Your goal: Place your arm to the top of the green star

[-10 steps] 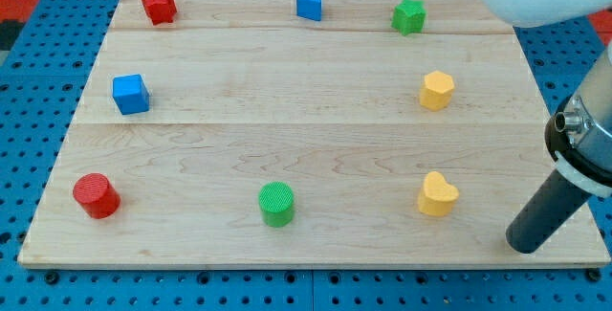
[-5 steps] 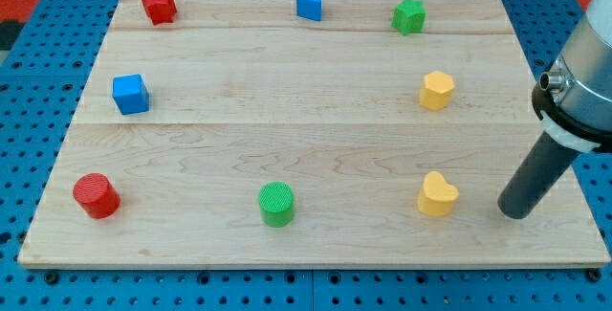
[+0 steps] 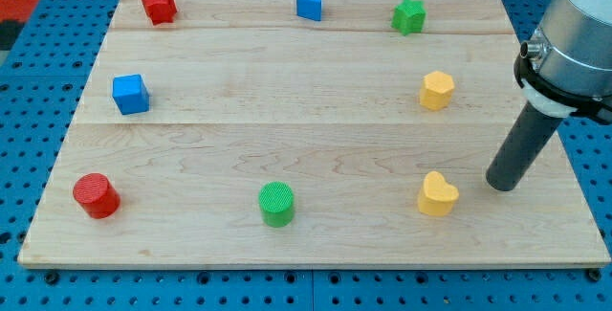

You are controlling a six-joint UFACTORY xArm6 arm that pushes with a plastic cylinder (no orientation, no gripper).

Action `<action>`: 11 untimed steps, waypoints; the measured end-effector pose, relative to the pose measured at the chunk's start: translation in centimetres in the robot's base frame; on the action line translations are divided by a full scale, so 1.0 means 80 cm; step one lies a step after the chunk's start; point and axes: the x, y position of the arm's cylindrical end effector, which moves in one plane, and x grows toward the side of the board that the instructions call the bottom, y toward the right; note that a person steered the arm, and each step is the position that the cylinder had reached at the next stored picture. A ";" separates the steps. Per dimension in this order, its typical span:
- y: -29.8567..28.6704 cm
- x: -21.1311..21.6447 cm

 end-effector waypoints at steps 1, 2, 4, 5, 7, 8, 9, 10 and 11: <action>0.015 -0.021; 0.071 -0.076; 0.115 -0.136; 0.134 -0.176; 0.116 -0.317; 0.076 -0.389; 0.038 -0.424; -0.033 -0.424; -0.075 -0.423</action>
